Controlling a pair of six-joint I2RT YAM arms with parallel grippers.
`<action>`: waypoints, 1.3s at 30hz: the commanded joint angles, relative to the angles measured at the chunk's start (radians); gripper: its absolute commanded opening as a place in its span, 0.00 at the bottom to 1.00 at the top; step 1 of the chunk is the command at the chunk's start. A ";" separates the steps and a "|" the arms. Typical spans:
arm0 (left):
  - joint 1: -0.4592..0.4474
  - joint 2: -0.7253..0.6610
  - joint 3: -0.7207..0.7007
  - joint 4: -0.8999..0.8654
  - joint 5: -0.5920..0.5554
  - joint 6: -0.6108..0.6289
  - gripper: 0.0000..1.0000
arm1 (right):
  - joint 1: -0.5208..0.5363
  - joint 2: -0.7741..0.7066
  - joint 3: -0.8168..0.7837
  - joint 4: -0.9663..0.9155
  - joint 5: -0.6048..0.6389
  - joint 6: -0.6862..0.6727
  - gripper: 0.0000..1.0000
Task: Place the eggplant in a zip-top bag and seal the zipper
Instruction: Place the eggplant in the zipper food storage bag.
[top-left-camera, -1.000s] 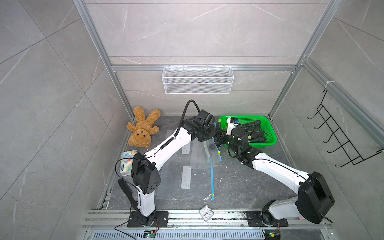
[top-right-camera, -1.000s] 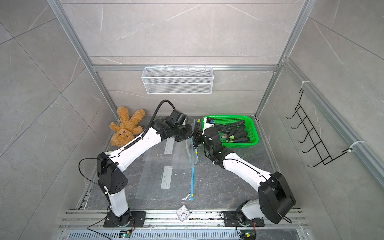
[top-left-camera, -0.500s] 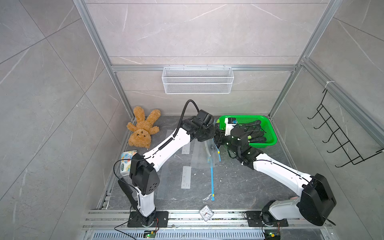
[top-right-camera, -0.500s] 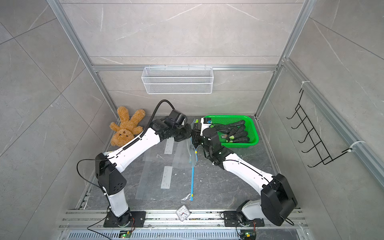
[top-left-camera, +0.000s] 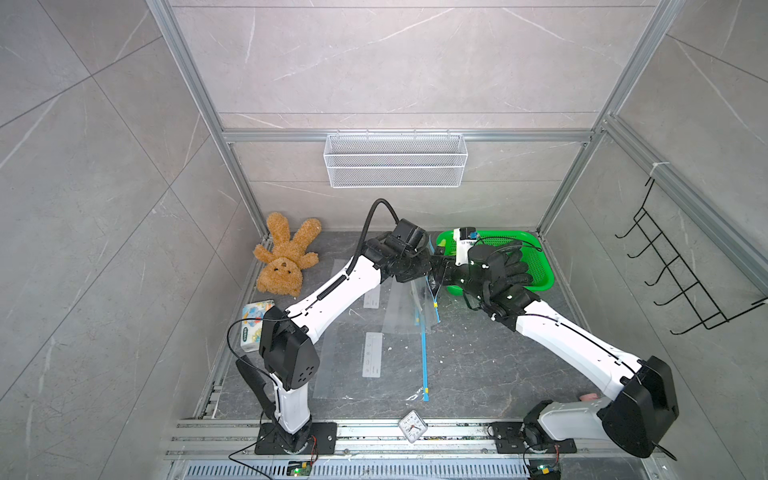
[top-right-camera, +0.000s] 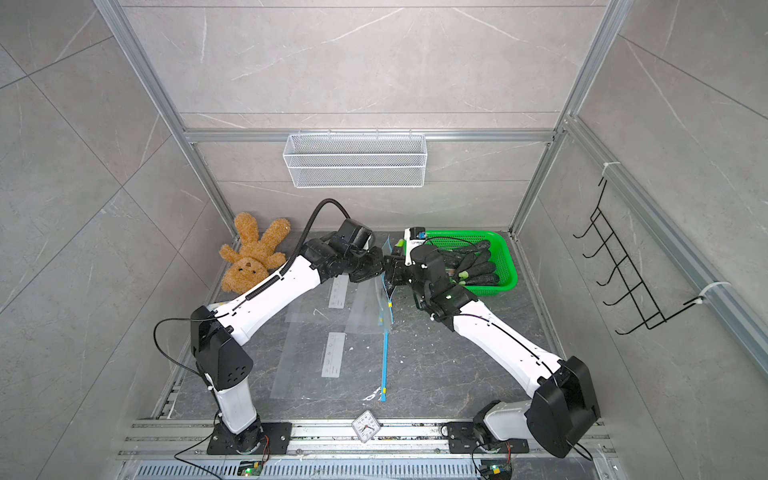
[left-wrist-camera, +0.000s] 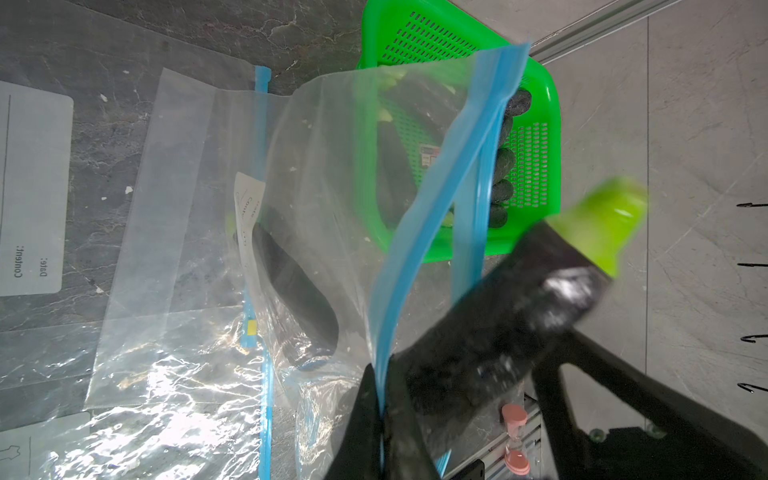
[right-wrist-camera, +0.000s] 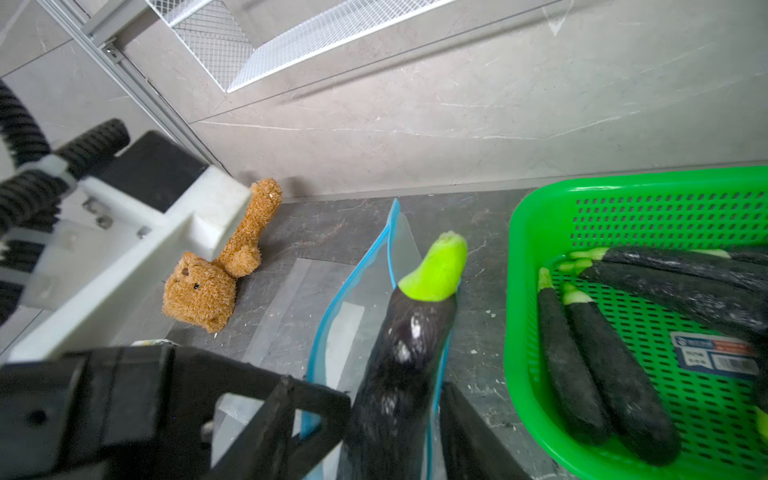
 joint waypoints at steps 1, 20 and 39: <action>0.003 -0.047 0.010 0.035 0.006 -0.003 0.00 | -0.064 -0.033 0.061 -0.088 -0.089 0.012 0.57; 0.004 -0.053 0.010 0.047 0.021 -0.006 0.00 | -0.121 0.024 0.055 -0.157 -0.309 0.003 0.29; 0.005 -0.050 0.012 0.048 0.022 -0.001 0.00 | -0.055 0.147 0.166 -0.230 -0.211 -0.077 0.24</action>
